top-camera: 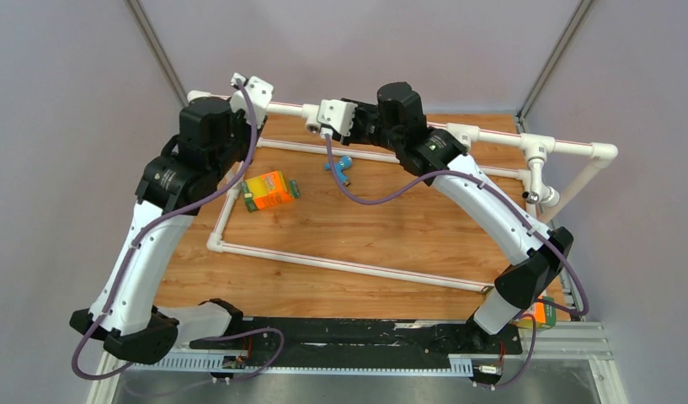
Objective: Install the water faucets
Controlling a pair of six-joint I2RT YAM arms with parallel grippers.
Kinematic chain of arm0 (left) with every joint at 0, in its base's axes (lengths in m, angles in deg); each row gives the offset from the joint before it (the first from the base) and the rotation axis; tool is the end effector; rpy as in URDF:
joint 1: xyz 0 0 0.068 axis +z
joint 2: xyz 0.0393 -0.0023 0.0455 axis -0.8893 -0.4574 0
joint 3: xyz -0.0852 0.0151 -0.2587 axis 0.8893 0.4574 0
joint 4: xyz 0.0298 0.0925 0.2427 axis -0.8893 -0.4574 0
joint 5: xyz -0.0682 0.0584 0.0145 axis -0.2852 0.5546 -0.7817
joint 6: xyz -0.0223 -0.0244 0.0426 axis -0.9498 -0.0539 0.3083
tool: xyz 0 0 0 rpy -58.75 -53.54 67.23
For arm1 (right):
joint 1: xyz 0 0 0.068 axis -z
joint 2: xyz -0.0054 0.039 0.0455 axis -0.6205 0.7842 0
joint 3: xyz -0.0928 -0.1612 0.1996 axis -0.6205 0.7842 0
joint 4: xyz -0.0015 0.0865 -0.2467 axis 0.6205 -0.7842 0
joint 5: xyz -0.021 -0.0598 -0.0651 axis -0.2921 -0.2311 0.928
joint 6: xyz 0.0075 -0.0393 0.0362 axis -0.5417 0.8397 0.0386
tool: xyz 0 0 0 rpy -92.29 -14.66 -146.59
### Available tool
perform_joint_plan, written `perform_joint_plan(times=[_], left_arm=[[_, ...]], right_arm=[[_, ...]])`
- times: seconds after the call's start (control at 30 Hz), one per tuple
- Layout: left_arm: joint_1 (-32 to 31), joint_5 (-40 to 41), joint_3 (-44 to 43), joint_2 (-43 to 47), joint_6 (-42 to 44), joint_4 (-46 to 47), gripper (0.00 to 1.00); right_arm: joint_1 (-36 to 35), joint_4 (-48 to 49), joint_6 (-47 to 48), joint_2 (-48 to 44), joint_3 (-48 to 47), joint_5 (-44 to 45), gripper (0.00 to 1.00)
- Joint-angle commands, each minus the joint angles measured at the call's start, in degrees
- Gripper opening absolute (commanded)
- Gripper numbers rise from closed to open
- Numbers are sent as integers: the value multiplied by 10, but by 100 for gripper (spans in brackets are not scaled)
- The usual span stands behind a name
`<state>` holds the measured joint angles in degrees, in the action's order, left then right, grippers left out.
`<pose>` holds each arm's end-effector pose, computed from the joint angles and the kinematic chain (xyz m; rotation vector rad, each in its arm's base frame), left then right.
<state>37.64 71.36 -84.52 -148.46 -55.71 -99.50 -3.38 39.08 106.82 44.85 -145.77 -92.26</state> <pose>0.2004 -0.0867 0.4888 0.4881 1.8857 0.0278 0.2760 0.2530 0.4411 -1.4531 1.1990 -0.0024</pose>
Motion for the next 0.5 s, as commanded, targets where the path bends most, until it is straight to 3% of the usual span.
perform_joint_plan(times=[0.0,0.1,0.23,0.47], left_arm=[[-117,-35,15,-49,1,-25,39],[-130,-46,4,-53,-14,-21,59],[-130,-105,-14,-33,-60,14,77],[-98,-24,-42,26,-175,62,88]], right_arm=[[-25,-48,-66,39,14,-41,0],[-25,-47,-67,42,12,-43,0],[-25,-47,-66,42,13,-40,0],[-25,-48,-66,38,15,-40,0]])
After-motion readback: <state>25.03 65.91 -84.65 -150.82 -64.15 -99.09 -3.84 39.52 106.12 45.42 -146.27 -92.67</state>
